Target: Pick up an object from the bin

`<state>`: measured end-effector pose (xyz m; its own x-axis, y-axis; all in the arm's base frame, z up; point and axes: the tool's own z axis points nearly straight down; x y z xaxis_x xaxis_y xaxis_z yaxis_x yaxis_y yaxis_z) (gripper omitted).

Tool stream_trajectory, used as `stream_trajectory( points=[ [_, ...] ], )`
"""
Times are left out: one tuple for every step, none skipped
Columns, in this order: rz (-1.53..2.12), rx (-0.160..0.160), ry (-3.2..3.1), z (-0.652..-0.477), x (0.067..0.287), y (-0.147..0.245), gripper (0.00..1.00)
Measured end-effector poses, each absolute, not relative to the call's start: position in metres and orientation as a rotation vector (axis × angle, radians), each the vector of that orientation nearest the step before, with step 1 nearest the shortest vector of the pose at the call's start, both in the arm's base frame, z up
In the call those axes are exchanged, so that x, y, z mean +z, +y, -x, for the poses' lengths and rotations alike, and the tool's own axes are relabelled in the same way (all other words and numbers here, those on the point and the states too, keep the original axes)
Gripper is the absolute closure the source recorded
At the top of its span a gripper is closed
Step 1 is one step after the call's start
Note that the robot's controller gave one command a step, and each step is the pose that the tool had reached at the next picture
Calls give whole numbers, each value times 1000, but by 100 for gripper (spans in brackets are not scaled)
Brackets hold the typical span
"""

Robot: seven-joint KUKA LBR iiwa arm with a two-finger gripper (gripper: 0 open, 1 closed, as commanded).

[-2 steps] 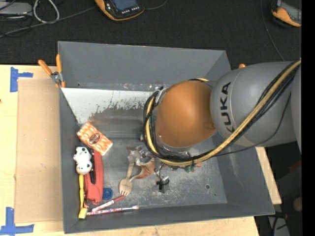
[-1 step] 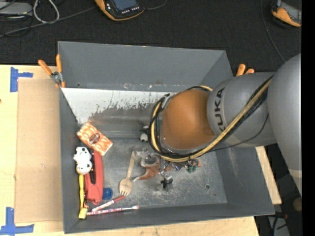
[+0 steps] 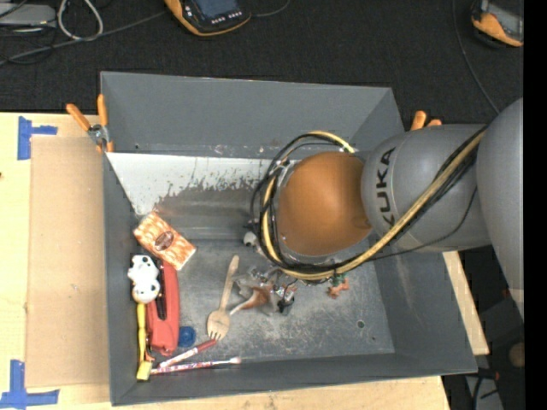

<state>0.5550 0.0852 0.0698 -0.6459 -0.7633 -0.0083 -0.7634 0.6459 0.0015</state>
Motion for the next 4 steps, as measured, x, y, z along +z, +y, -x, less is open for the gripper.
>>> stream_trajectory(
  points=[
    [1318, 8, 2844, -555, 70, 85, 100],
    [1316, 10, 2847, -554, 81, 86, 100],
    [1313, 10, 2847, -554, 92, 86, 100],
    [1311, 11, 2849, -554, 102, 87, 100]
  ],
)
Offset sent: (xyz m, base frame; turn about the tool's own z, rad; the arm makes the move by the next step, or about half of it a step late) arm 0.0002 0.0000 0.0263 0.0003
